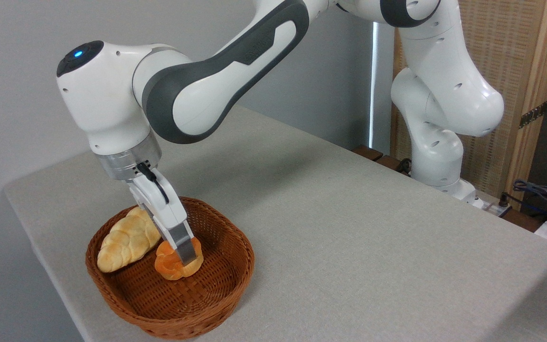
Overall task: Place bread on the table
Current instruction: 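Close the gripper fingers around the round orange bun, then lift the orange bun up out of the basket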
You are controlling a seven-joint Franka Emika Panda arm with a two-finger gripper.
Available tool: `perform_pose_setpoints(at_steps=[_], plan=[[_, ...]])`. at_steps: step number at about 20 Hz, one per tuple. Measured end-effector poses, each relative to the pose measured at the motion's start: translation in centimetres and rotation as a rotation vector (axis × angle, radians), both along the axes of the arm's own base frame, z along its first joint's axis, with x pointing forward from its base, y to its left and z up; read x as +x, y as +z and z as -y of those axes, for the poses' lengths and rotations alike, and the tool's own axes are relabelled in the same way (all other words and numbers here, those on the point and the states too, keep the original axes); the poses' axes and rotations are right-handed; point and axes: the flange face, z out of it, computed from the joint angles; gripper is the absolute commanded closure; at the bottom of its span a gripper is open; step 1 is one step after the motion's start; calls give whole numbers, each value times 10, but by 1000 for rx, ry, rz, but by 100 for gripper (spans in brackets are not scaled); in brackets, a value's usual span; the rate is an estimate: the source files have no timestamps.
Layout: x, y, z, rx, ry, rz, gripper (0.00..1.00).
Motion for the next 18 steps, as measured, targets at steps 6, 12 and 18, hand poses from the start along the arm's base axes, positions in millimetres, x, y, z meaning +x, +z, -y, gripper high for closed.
perform_pose_setpoints(at_steps=[6,12,18], plan=[[0,0,0,0,0,1,50],[2,5,-3,-27,-9,7,53],[-6,54,-34,-32,-9,55,53]])
